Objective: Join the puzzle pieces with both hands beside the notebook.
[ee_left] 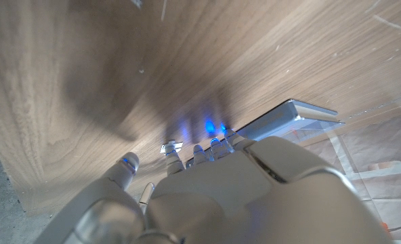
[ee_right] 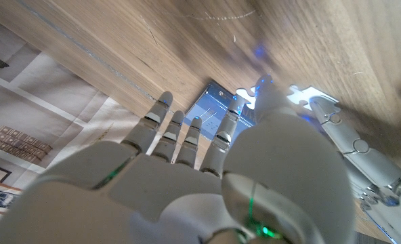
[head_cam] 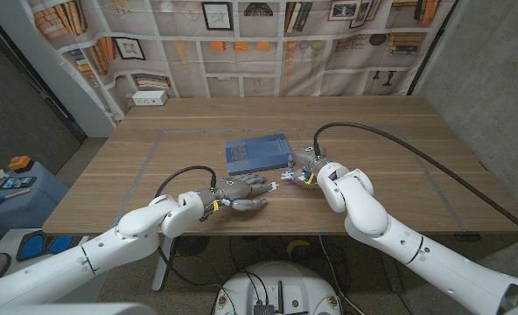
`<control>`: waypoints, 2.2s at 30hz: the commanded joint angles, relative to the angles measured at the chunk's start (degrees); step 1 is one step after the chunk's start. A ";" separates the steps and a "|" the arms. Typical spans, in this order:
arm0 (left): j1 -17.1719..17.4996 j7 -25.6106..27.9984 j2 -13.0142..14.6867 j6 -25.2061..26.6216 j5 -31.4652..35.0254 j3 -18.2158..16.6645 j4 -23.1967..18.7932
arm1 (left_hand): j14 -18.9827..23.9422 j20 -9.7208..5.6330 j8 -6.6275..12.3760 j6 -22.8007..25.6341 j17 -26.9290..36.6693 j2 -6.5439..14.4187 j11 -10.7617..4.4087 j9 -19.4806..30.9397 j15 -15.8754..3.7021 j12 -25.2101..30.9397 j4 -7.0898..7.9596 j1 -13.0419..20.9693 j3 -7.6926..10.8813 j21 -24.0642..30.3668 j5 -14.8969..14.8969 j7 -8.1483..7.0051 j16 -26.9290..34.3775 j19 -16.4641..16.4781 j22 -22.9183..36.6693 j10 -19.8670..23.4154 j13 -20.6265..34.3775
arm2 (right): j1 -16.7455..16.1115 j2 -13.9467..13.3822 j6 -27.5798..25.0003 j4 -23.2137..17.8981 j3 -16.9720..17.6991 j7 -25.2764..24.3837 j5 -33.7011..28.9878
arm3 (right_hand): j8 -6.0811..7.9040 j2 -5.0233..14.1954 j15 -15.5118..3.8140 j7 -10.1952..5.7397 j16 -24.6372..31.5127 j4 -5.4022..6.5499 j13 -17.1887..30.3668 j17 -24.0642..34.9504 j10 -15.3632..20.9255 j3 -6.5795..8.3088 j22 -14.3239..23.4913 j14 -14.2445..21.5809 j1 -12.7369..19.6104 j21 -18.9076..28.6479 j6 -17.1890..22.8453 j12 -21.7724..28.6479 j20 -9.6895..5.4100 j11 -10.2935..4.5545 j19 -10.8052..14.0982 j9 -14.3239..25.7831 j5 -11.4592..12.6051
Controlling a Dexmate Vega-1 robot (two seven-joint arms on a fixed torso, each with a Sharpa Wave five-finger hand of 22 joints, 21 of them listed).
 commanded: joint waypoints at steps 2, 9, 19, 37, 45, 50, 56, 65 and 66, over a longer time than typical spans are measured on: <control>0.23 0.95 0.06 -0.44 0.15 -0.18 0.55 | -3.03 -6.79 0.18 3.03 0.10 6.49 0.18 0.13 -4.03 0.37 -0.41 0.27 0.02 0.14 0.23 1.02 0.35 -0.26 0.11 0.13 0.09 | -0.21 2.05 0.44 1.64 -0.58 -0.33 -2.02 | -0.38 0.31 0.09 -0.15 0.09 -0.11 0.19 0.10 0.73 -0.13 0.13 0.29 -0.28 0.03 -0.19 0.19 0.32 -0.07 0.01 0.18 -0.01; -0.22 0.88 0.05 -0.97 0.07 -0.20 1.02 | -2.89 -6.84 0.21 3.37 0.09 6.50 0.12 0.13 -3.97 0.45 -0.44 0.31 0.06 0.15 0.23 1.08 0.37 -0.20 0.10 0.38 0.10 | -0.69 2.83 -0.20 2.77 -1.03 -1.09 -2.67 | -0.57 0.36 0.02 -0.15 0.07 -0.08 0.20 0.12 0.75 -0.21 0.13 0.27 -0.39 0.00 -0.31 0.16 0.29 -0.24 -0.10 0.02 -0.01; -0.52 1.02 0.21 -1.68 -0.54 -0.44 1.67 | -2.73 -6.87 0.46 4.63 0.08 6.47 -0.01 0.15 -3.94 0.49 -0.46 0.32 0.12 0.15 0.22 1.16 0.36 -0.13 0.10 0.59 0.11 | -0.56 3.66 -0.32 4.07 -1.90 -2.09 -3.44 | -0.86 0.46 -0.11 -0.15 0.08 0.00 0.21 0.14 0.70 -0.33 0.13 0.36 -0.60 0.00 -0.47 0.11 0.25 -0.34 -0.15 -0.23 0.00; -0.78 1.14 0.21 -1.83 -1.07 -0.58 2.26 | -2.58 -6.81 0.38 5.40 0.08 6.49 0.02 0.14 -3.91 0.46 -0.50 0.36 0.24 0.16 0.21 1.03 0.33 -0.01 0.09 0.68 0.13 | -0.46 3.99 -0.10 5.56 -2.99 -3.42 -4.16 | -1.12 0.54 -0.03 -0.16 0.14 0.03 0.25 0.18 0.92 -0.58 0.13 0.63 -0.91 0.07 -0.47 0.13 0.26 -0.41 -0.04 -0.44 0.05; -1.26 0.95 -0.09 -2.00 -1.38 -0.42 2.73 | -2.61 -6.72 0.20 5.35 0.08 6.48 0.15 0.12 -3.77 0.37 -0.53 0.39 0.30 0.16 0.20 0.99 0.29 0.03 0.08 0.52 0.12 | -0.19 3.80 0.37 6.21 -3.29 -3.84 -4.35 | -1.07 0.52 0.10 -0.16 0.14 -0.05 0.26 0.19 1.02 -0.63 0.13 0.67 -0.88 0.07 -0.26 0.14 0.29 -0.27 -0.04 -0.42 0.05; -1.19 1.04 -0.03 -1.64 -1.42 -0.54 2.62 | -2.56 -6.79 0.11 5.29 0.08 6.48 0.17 0.12 -3.81 0.38 -0.53 0.39 0.32 0.16 0.20 0.99 0.30 0.06 0.08 0.56 0.12 | -0.04 3.67 0.74 6.50 -3.39 -4.52 -4.23 | -1.06 0.52 -0.03 -0.16 0.17 -0.13 0.27 0.21 1.08 -0.67 0.13 0.75 -0.82 0.10 -0.18 0.14 0.24 -0.34 0.03 -0.41 0.06; -1.10 0.87 -0.01 -1.05 -1.43 -0.57 2.44 | -2.53 -6.75 0.07 5.35 0.08 6.49 0.13 0.12 -3.76 0.41 -0.53 0.39 0.35 0.16 0.20 1.00 0.30 0.08 0.08 0.66 0.13 | -0.02 3.18 1.33 6.48 -3.48 -5.04 -4.06 | -1.08 0.48 -0.10 -0.16 0.22 -0.18 0.28 0.23 1.23 -0.73 0.12 0.91 -0.81 0.14 -0.14 0.18 0.30 -0.31 0.16 -0.40 0.05; -1.09 1.10 0.07 -0.76 -1.51 -0.61 2.53 | -2.43 -6.69 -0.01 5.44 0.08 6.50 0.14 0.11 -3.72 0.43 -0.54 0.40 0.42 0.16 0.20 1.01 0.31 0.13 0.08 0.76 0.12 | -0.17 2.61 1.95 6.32 -3.59 -5.15 -4.04 | -1.09 0.46 -0.21 -0.17 0.25 -0.25 0.30 0.23 1.31 -0.78 0.12 1.03 -0.76 0.14 -0.09 0.18 0.25 -0.36 0.15 -0.38 0.04; -1.13 0.99 0.06 -0.73 -1.59 -0.60 2.53 | -2.41 -6.67 -0.02 5.45 0.08 6.49 0.09 0.11 -3.73 0.44 -0.54 0.40 0.42 0.16 0.20 1.01 0.31 0.14 0.08 0.79 0.12 | -0.19 2.62 1.92 6.37 -3.61 -5.11 -4.15 | -1.09 0.47 -0.23 -0.17 0.25 -0.25 0.30 0.23 1.34 -0.78 0.12 1.03 -0.75 0.14 -0.08 0.19 0.26 -0.35 0.15 -0.38 0.04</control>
